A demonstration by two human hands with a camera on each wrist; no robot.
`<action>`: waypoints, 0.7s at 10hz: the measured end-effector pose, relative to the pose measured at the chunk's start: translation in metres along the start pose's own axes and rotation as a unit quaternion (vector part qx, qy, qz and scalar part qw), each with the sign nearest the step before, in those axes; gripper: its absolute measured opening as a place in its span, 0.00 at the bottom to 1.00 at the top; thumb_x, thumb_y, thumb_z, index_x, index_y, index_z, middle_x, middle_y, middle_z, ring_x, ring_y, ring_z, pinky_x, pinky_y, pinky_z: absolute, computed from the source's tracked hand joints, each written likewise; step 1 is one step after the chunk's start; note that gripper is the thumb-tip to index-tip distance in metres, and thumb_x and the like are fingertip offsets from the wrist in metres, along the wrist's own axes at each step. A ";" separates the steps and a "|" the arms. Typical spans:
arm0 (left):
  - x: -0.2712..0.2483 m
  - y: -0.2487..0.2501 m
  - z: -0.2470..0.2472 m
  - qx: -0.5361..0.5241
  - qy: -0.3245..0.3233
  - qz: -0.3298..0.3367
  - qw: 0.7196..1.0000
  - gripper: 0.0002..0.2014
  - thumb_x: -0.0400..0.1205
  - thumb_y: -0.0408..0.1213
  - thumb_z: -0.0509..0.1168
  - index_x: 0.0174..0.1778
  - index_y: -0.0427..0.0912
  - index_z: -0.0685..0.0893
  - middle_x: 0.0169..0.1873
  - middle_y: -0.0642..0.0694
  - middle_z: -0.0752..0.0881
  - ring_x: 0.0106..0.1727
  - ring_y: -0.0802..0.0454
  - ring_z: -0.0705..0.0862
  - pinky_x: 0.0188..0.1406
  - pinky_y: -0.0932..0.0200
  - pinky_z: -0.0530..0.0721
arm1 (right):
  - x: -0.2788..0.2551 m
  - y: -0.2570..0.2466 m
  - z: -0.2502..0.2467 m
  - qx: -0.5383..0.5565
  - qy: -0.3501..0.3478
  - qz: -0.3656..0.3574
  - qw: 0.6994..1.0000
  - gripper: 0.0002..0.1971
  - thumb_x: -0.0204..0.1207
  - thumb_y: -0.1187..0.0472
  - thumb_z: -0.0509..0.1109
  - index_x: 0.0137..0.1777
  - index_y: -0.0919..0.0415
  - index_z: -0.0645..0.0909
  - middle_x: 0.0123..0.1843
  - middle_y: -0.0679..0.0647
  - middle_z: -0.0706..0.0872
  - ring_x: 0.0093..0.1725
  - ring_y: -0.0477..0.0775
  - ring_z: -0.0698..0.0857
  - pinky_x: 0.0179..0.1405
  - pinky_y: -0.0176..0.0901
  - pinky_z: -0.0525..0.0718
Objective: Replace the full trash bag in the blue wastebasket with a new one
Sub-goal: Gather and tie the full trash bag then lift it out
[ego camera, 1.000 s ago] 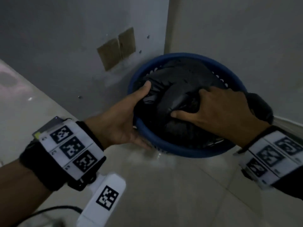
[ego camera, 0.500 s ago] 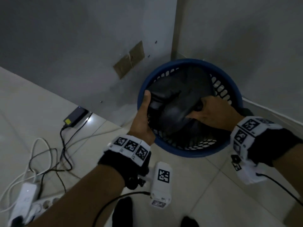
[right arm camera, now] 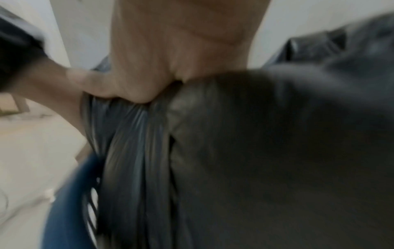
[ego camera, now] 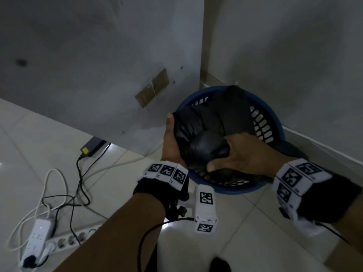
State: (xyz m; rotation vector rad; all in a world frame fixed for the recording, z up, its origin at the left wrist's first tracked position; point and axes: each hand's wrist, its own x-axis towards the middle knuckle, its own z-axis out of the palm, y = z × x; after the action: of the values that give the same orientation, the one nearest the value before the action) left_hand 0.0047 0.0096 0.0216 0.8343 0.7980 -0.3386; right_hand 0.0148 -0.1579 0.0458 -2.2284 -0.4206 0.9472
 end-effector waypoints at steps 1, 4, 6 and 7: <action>0.005 -0.002 -0.004 -0.034 0.008 -0.009 0.999 0.37 0.79 0.69 0.53 0.76 0.45 0.72 0.71 0.42 0.79 0.68 0.44 0.81 0.67 0.41 0.79 | 0.003 0.004 0.006 0.068 0.074 0.004 0.995 0.35 0.52 0.22 0.66 0.53 0.44 0.86 0.51 0.41 0.89 0.53 0.41 0.85 0.57 0.33 0.81; 0.003 -0.011 -0.011 -0.094 -0.025 -0.026 0.995 0.31 0.83 0.64 0.50 0.46 0.42 0.88 0.37 0.40 0.92 0.34 0.43 0.92 0.41 0.50 0.80 | -0.007 -0.006 -0.010 0.344 0.250 0.029 0.904 0.05 0.77 0.47 0.69 0.44 0.46 0.84 0.37 0.33 0.87 0.41 0.29 0.86 0.38 0.19 0.82; -0.002 -0.004 -0.008 -0.078 0.014 -0.019 0.997 0.30 0.82 0.66 0.51 0.45 0.45 0.88 0.34 0.44 0.92 0.32 0.45 0.91 0.35 0.56 0.83 | -0.018 -0.023 -0.017 0.408 0.301 0.019 0.862 0.11 0.76 0.45 0.68 0.46 0.50 0.86 0.37 0.37 0.89 0.38 0.31 0.87 0.33 0.22 0.83; -0.004 0.001 -0.007 -0.072 0.059 -0.031 0.995 0.30 0.82 0.66 0.50 0.56 0.45 0.86 0.47 0.50 0.88 0.36 0.45 0.86 0.35 0.54 0.78 | -0.023 -0.033 -0.026 0.419 0.324 0.020 0.848 0.13 0.68 0.39 0.70 0.35 0.47 0.85 0.30 0.36 0.89 0.34 0.33 0.87 0.34 0.28 0.82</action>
State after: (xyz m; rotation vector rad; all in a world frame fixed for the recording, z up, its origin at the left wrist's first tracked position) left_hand -0.0009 0.0148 0.0222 0.7008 0.9494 -0.2848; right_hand 0.0171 -0.1579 0.0930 -1.5784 0.3155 0.2353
